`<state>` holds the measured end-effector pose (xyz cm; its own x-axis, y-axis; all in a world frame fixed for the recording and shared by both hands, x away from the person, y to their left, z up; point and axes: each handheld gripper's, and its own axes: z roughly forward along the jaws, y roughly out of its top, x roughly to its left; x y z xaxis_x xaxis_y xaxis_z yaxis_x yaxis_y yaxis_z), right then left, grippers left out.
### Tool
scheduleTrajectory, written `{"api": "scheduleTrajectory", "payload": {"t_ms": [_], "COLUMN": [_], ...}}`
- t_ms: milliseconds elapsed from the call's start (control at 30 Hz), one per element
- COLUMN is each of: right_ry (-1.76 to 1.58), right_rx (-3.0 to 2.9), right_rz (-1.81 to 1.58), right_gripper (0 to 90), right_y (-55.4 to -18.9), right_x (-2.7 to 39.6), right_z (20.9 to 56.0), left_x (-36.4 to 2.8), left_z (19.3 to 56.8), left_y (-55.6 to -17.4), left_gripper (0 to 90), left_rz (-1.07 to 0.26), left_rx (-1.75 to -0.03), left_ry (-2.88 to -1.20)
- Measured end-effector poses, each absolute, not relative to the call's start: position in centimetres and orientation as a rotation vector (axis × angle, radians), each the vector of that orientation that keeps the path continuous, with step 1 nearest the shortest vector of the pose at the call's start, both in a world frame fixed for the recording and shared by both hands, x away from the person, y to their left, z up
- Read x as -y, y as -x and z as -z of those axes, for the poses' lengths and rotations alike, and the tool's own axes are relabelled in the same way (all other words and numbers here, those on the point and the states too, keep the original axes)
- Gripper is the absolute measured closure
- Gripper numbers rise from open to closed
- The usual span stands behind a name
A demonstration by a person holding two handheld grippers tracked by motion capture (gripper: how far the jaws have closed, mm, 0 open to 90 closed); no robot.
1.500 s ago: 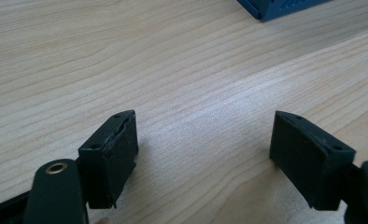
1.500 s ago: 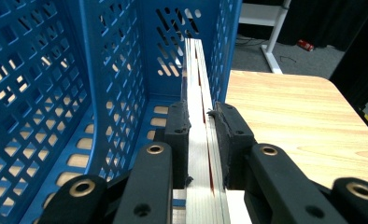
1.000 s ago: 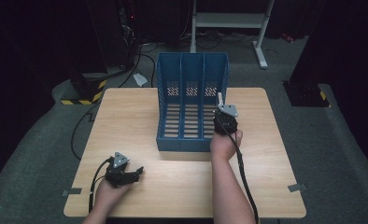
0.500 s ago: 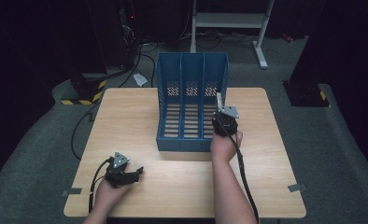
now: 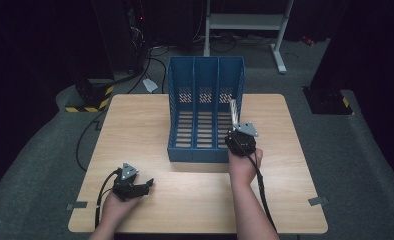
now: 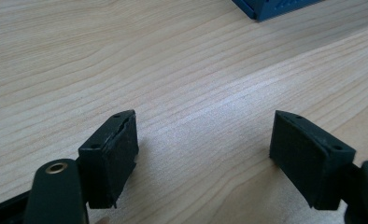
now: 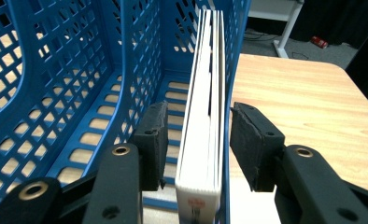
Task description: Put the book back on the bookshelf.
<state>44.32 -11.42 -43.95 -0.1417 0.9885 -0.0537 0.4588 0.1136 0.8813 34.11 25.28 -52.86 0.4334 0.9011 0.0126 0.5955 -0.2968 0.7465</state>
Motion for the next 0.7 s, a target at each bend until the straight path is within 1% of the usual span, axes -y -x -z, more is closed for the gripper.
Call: {"api": "scheduleTrajectory", "payload": {"t_ms": [167, 200, 267, 400, 700], "right_ry": [-1.434, -1.431, -1.434, -1.448, -1.466], "right_rx": [-1.689, -1.686, -1.686, -1.648, -1.574], "right_rz": [-0.980, -0.982, -0.997, -1.002, -0.948], "right_gripper": [60.9, 62.5, 69.5, 73.5, 74.5], "right_y": [-43.61, -43.50, -43.40, -43.37, -44.27], "right_x": [11.74, 11.82, 11.90, 12.04, 11.07], "right_z": [44.25, 44.29, 44.34, 44.42, 44.59], "left_x": [-25.27, -25.28, -25.27, -25.27, -25.29], "left_z": [52.86, 52.86, 52.86, 52.86, 52.86], "left_y": [-34.11, -34.11, -34.11, -34.11, -34.11], "left_gripper": [23.7, 23.7, 23.7, 23.7, 23.7], "left_rz": [-0.578, -0.578, -0.578, -0.578, -0.578], "left_rx": [-1.257, -1.257, -1.257, -1.257, -1.256], "left_ry": [-2.010, -2.011, -2.011, -2.011, -2.011]}}
